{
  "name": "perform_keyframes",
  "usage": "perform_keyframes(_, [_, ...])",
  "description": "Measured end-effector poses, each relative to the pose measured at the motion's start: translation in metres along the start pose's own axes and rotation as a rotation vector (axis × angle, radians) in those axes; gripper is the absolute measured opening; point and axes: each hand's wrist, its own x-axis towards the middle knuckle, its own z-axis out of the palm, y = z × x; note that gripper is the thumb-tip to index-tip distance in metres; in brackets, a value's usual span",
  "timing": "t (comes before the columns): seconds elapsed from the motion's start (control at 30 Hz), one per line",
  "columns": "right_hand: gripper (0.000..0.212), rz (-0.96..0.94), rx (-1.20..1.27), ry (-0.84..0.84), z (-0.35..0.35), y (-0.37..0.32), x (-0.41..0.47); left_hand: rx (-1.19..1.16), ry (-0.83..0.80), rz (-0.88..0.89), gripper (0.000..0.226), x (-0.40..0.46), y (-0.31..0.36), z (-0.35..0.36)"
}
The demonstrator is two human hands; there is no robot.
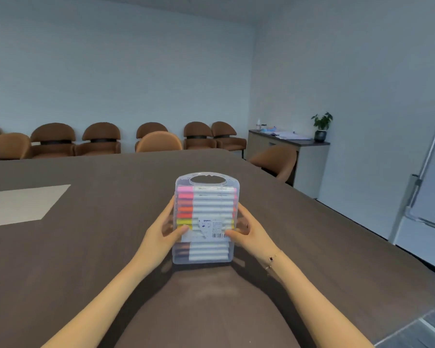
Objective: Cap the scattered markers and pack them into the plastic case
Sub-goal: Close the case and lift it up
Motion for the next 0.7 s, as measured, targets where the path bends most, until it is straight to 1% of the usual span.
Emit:
perform_keyframes(0.07, [0.068,-0.02,0.006,0.158,-0.026,-0.006,-0.023,-0.024,-0.05,0.049,0.067,0.013,0.017,0.031])
perform_keyframes(0.2, [0.045,0.032,0.039,0.517,-0.099,-0.027,-0.086,-0.123,-0.093,0.123,0.05,0.035,0.055,0.121])
perform_keyframes(0.33, [0.041,0.058,-0.014,0.765,-0.183,-0.047,-0.173,-0.229,-0.245,0.162,0.039,0.034,0.09,0.235])
perform_keyframes(0.4, [0.043,0.082,-0.086,0.863,-0.222,-0.053,-0.218,-0.286,-0.331,0.163,0.04,0.026,0.107,0.294])
perform_keyframes(0.5, [0.05,0.113,-0.144,0.985,-0.278,-0.058,-0.275,-0.353,-0.418,0.156,0.043,0.014,0.128,0.38])
perform_keyframes(0.63, [0.046,0.103,-0.191,1.119,-0.355,-0.058,-0.33,-0.414,-0.517,0.157,0.04,0.011,0.161,0.489])
perform_keyframes(0.7, [0.047,0.109,-0.232,1.162,-0.4,-0.05,-0.346,-0.454,-0.567,0.145,0.039,0.016,0.176,0.544])
